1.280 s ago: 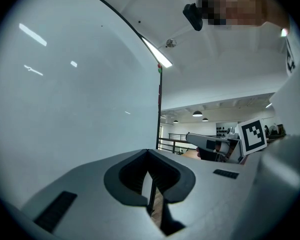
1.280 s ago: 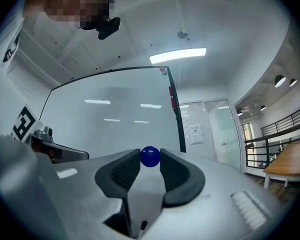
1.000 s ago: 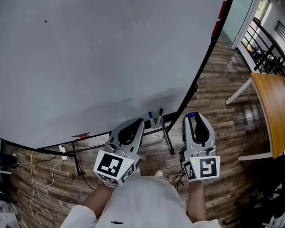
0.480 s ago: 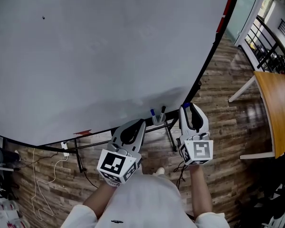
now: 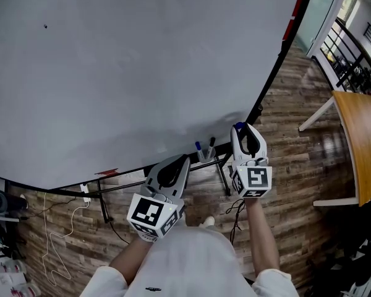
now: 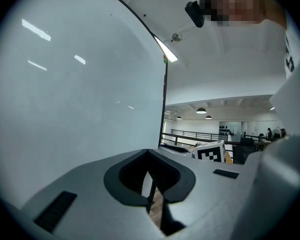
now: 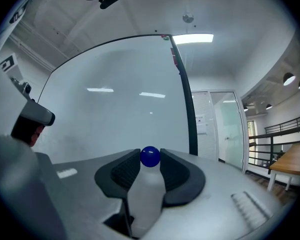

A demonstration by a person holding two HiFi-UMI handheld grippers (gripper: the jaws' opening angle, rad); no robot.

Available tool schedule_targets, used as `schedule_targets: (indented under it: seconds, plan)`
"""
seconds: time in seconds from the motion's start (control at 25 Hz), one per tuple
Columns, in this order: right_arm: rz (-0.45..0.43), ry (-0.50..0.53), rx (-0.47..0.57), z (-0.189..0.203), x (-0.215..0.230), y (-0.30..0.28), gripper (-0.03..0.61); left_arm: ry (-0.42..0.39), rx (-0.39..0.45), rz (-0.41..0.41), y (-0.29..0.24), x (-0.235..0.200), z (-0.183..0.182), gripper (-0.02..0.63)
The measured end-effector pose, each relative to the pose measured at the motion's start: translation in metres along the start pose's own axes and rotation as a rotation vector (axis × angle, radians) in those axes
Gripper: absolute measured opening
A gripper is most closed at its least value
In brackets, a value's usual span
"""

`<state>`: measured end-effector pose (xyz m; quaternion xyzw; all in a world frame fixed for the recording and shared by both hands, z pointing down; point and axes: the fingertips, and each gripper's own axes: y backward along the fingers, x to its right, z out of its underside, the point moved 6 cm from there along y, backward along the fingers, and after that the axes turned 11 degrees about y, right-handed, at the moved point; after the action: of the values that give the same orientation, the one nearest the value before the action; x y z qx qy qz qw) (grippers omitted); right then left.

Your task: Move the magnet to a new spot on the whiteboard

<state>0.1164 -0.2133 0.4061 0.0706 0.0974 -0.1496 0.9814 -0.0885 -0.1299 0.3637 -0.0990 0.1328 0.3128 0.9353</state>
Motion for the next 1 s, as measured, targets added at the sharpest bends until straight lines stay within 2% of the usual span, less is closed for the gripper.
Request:
schedule_targets:
  seconds: [0.56,1.0]
  plan:
    - [-0.026,-0.003,-0.077,0.036,0.002,-0.037,0.133,0.004,-0.015,0.005,-0.014,-0.001,0.002,0.006]
    - [-0.030,-0.023,-0.089,0.043,0.003,-0.047,0.133,0.006,-0.016,-0.002,-0.015,-0.006,0.001,0.006]
